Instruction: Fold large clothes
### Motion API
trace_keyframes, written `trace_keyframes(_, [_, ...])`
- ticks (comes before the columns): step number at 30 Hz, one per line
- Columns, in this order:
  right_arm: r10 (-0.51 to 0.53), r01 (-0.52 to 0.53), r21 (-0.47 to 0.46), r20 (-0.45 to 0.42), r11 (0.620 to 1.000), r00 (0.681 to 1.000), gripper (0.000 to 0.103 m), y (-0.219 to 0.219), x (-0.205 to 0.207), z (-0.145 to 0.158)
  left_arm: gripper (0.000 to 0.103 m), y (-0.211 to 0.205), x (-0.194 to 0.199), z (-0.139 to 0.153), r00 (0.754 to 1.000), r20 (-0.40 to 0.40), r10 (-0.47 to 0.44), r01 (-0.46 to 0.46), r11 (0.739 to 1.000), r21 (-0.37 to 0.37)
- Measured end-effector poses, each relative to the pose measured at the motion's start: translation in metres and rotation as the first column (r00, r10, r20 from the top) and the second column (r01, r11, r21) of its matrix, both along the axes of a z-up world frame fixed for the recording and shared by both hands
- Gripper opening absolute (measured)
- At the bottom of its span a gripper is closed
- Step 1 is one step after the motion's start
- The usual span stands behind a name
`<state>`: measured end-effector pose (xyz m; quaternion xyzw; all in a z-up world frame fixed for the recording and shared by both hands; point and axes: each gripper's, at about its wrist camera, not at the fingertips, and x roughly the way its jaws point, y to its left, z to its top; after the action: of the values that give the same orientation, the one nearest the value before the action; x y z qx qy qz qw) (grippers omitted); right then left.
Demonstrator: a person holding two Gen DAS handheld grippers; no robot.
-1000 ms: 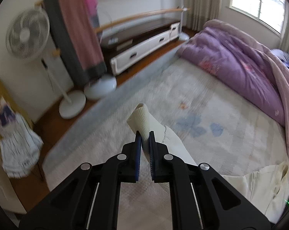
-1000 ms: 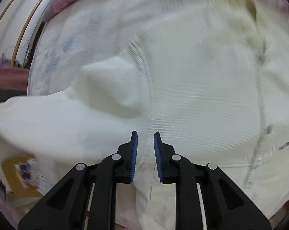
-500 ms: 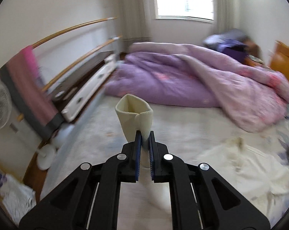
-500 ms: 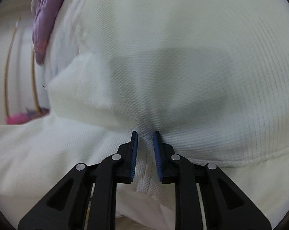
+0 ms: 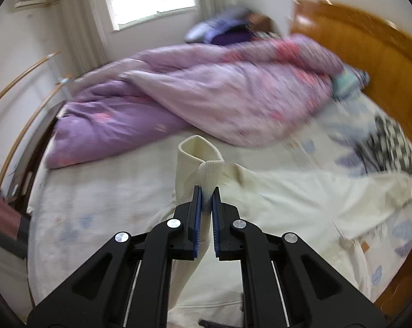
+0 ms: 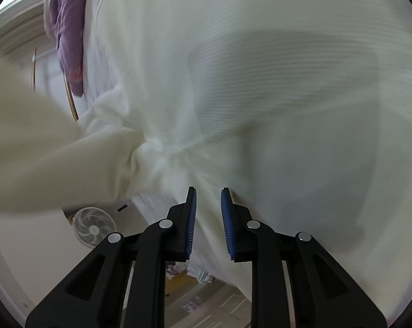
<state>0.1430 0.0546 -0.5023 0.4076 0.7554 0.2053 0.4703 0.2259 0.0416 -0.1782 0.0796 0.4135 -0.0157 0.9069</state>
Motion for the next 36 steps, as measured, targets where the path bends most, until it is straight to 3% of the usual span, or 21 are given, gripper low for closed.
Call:
trace_keyframes(5, [-0.106,0.104,-0.083,-0.016,0.991,0.994,0.019,-0.122,-0.013,0.019,0.008,-0.073,0.031,-0.091,0.988,-0.136,-0.071,0.072,0.997,0.006])
trace_keyframes(9, [-0.195,0.193,-0.198,0.009,0.961,0.981,0.019,-0.217,-0.018,0.040,0.008,-0.122,0.043,-0.159,0.966,-0.242,-0.089,0.093,0.996,0.002])
trace_keyframes(14, [-0.246,0.252,-0.303,0.058,0.919,0.967,0.019,-0.299,-0.019,0.059,0.008,-0.151,0.046,-0.205,0.927,-0.363,-0.089,0.083,0.996,-0.033])
trace_keyframes(17, [-0.310,0.317,-0.326,0.076,0.890,0.948,0.019,-0.332,-0.017,0.068,0.008,-0.160,0.045,-0.216,0.911,-0.406,-0.072,0.061,0.997,-0.040])
trace_keyframes(18, [-0.313,0.325,-0.342,0.091,0.882,0.945,0.019,-0.343,-0.015,0.070,0.013,-0.161,0.044,-0.217,0.902,-0.427,-0.073,0.054,0.997,-0.055])
trace_keyframes(20, [-0.303,0.325,-0.394,0.119,0.860,0.946,0.020,-0.349,-0.012,0.080,0.034,-0.161,0.043,-0.221,0.866,-0.492,-0.088,0.027,0.991,-0.131])
trace_keyframes(21, [-0.295,0.319,-0.419,0.124,0.850,0.948,0.025,-0.351,-0.008,0.081,0.049,-0.156,0.041,-0.219,0.849,-0.520,-0.097,-0.006,0.981,-0.193])
trace_keyframes(22, [-0.285,0.307,-0.442,0.117,0.843,0.951,0.045,-0.354,-0.004,0.084,0.055,-0.149,0.039,-0.213,0.846,-0.526,-0.083,-0.034,0.977,-0.210])
trace_keyframes(24, [-0.266,0.301,-0.475,0.141,0.827,0.954,0.059,-0.359,0.008,0.095,0.056,-0.133,0.031,-0.201,0.840,-0.541,-0.046,-0.089,0.971,-0.221])
trace_keyframes(27, [-0.168,0.250,-0.519,0.200,0.818,0.965,0.072,-0.348,0.030,0.111,0.066,-0.099,0.018,-0.182,0.841,-0.540,0.012,-0.159,0.961,-0.226])
trace_keyframes(30, [-0.031,0.175,-0.547,0.263,0.818,0.964,0.076,-0.322,0.064,0.123,0.069,-0.052,0.004,-0.168,0.831,-0.542,0.122,-0.274,0.939,-0.208])
trace_keyframes(33, [0.067,0.109,-0.539,0.297,0.835,0.953,0.086,-0.287,0.096,0.124,0.069,0.007,-0.015,-0.164,0.793,-0.528,0.303,-0.429,0.894,-0.132])
trace_keyframes(36, [0.164,0.052,-0.568,0.322,0.821,0.932,0.086,-0.253,0.130,0.112,0.069,0.068,-0.041,-0.176,0.720,-0.533,0.445,-0.560,0.826,-0.068])
